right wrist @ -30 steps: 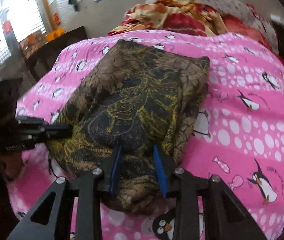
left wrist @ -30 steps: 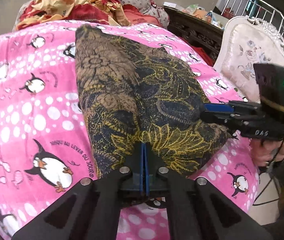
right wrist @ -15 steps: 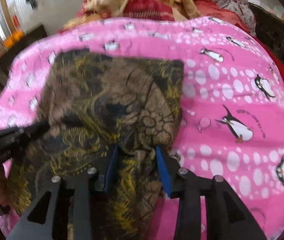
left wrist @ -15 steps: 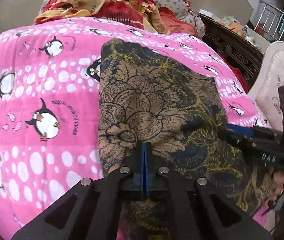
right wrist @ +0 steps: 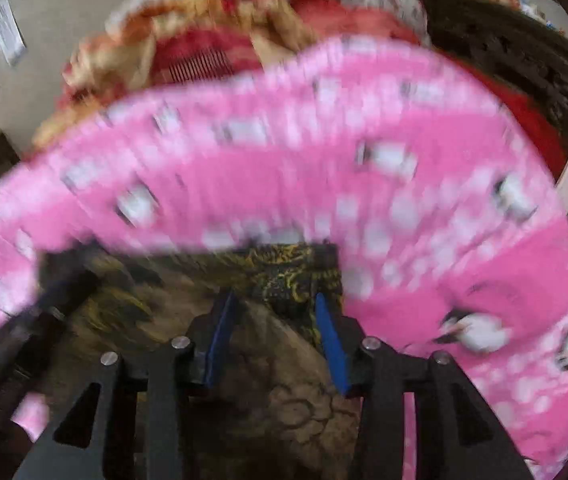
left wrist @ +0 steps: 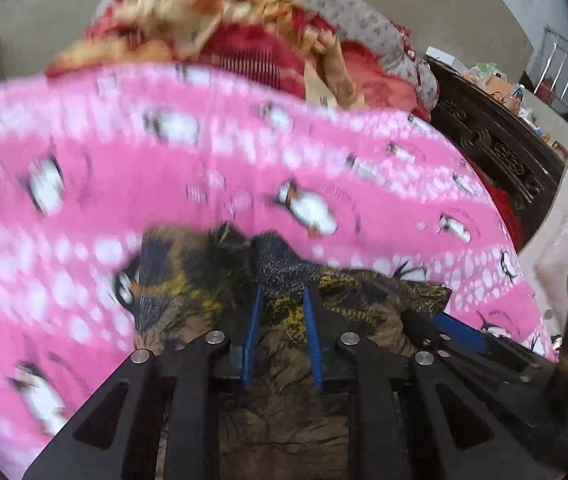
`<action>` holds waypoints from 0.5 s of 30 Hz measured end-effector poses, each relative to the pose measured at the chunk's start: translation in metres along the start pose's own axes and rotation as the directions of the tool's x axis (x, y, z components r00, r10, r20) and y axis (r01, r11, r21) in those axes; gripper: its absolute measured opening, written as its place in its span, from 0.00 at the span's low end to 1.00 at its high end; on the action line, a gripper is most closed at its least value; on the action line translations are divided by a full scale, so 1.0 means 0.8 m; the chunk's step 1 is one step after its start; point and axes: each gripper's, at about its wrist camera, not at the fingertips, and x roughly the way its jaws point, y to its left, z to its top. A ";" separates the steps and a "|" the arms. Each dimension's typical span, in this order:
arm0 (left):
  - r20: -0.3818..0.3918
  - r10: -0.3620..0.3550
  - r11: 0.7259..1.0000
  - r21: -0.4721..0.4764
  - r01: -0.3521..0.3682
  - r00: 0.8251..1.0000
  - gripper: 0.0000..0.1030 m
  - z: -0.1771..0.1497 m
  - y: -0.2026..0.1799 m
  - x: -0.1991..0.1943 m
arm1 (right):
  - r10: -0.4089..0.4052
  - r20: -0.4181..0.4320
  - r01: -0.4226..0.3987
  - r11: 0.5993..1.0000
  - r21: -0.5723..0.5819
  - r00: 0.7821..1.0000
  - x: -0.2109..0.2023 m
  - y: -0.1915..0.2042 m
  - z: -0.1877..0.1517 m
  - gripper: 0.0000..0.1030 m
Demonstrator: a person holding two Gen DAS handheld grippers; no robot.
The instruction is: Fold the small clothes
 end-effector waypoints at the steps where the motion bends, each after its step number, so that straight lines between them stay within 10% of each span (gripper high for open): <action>1: 0.024 -0.026 1.000 -0.011 0.026 0.999 0.00 -0.005 0.008 -0.002 | 0.004 0.021 -0.004 1.000 0.004 1.000 0.003 -0.003 -0.004 0.43; 15: 0.048 -0.098 0.992 -0.079 0.101 0.994 0.00 -0.003 0.024 0.007 | 0.049 0.049 -0.053 0.996 0.076 0.998 0.010 -0.017 -0.005 0.51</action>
